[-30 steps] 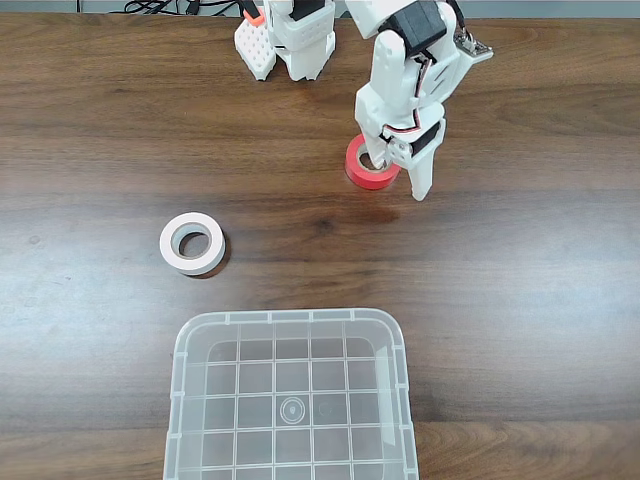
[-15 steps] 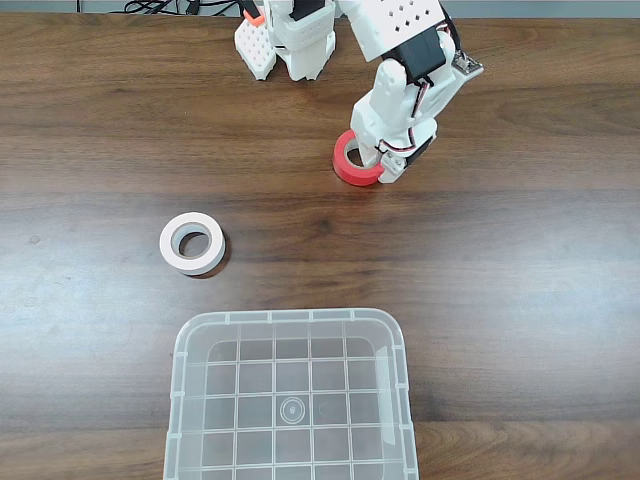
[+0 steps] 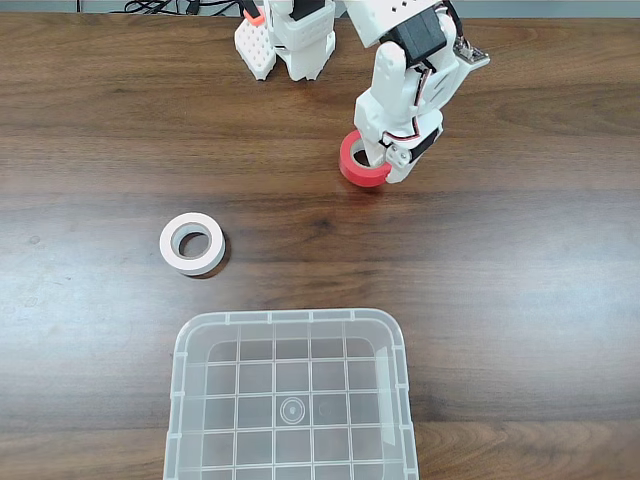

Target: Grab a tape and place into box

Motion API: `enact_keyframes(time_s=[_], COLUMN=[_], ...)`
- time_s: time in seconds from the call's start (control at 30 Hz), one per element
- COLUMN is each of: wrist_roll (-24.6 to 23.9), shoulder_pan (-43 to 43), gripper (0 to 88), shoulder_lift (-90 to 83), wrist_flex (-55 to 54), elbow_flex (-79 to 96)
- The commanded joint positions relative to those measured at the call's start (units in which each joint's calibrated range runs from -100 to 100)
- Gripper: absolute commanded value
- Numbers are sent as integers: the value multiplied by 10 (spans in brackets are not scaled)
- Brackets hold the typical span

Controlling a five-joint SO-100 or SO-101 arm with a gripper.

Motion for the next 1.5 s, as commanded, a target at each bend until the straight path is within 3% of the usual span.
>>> enact_keyframes(time_s=[0.0,0.37,0.63,1.2,1.47], wrist_roll=[1,1,2,6,9], shoulder_pan=[5,126,201,253,256], gripper=[45,47,49,49,50], shoulder_lift=[-54,-154,-137,263,427], wrist_flex=[32,176,157,139,133], elbow_flex=[-25,-312,-515,-998,-1104])
